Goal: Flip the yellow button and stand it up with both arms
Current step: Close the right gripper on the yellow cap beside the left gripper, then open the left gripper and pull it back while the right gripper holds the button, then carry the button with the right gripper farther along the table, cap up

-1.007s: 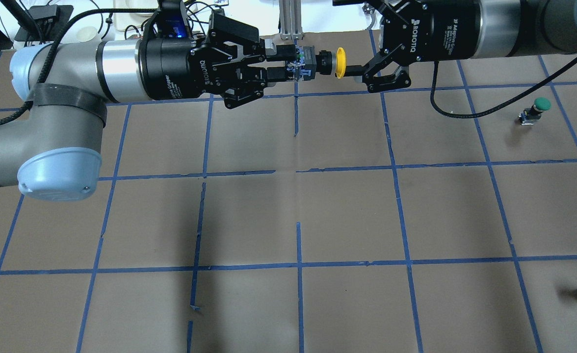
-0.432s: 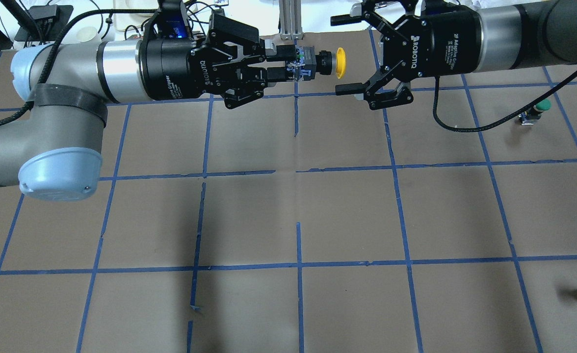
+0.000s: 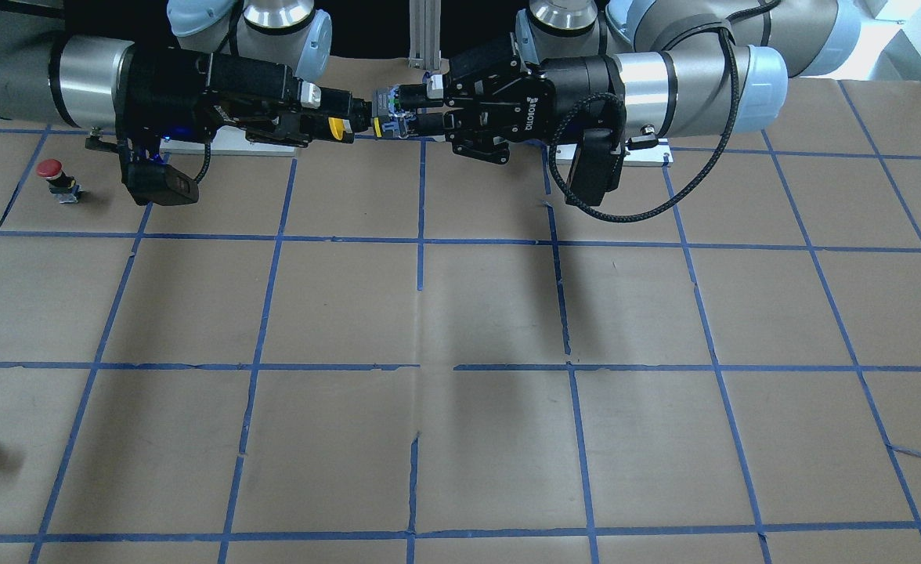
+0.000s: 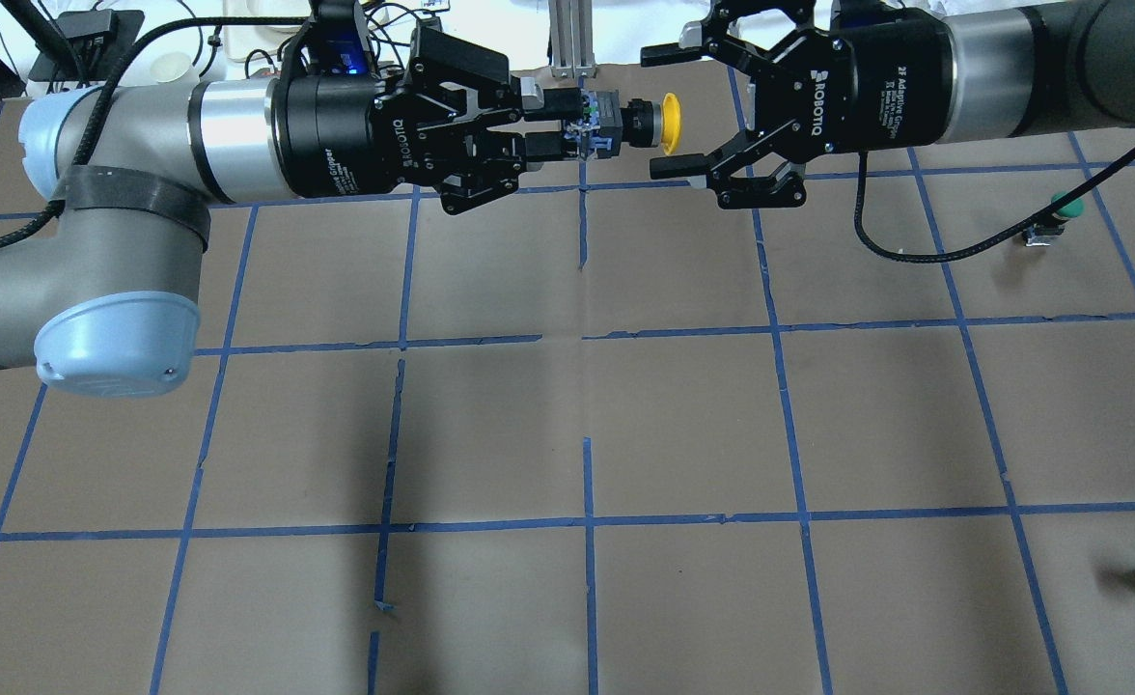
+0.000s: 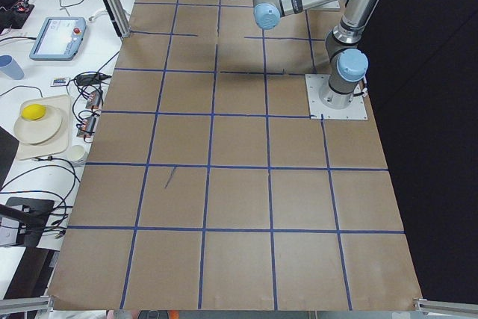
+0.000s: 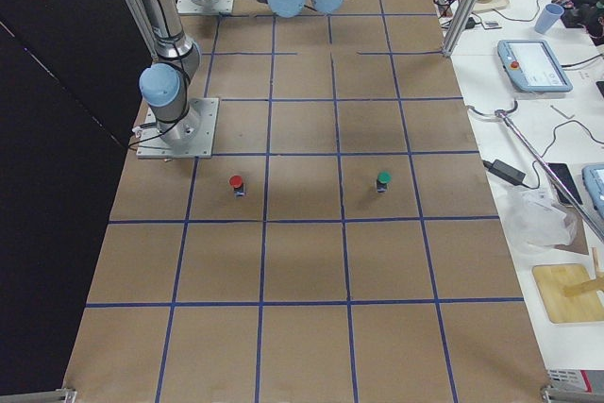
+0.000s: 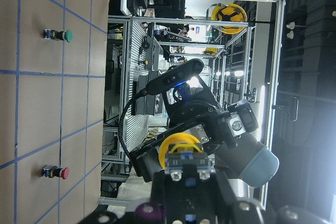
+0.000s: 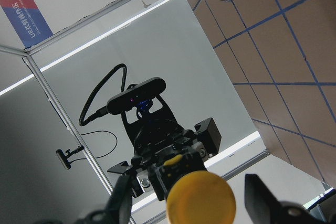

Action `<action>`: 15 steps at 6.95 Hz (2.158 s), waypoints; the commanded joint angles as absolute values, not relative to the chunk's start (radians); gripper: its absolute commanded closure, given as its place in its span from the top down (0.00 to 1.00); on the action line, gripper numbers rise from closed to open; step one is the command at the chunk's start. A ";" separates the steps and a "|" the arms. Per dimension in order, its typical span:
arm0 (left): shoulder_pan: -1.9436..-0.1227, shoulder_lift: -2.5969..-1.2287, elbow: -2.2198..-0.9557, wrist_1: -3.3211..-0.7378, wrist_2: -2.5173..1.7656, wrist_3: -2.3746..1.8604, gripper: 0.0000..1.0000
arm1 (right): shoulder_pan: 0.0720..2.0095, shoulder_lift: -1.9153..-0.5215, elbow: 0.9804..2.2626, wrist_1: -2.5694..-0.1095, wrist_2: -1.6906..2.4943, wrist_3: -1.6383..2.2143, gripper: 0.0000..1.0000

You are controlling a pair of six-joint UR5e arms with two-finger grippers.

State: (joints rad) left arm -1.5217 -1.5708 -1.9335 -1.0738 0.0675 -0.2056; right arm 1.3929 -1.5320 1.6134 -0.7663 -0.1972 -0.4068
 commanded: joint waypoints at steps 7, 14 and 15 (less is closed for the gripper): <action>-1.516 -1.565 -1.931 -1.074 0.078 -0.298 0.99 | 1.393 -1.534 1.609 -0.769 -0.207 -0.410 0.27; -1.342 -1.597 -1.894 -1.092 0.424 -0.331 0.99 | 1.364 -1.529 1.620 -1.248 -1.180 -0.506 0.27; -1.344 -1.580 -1.890 -1.098 0.505 -0.333 0.99 | 1.300 -1.526 1.624 -1.261 -1.290 -0.652 0.27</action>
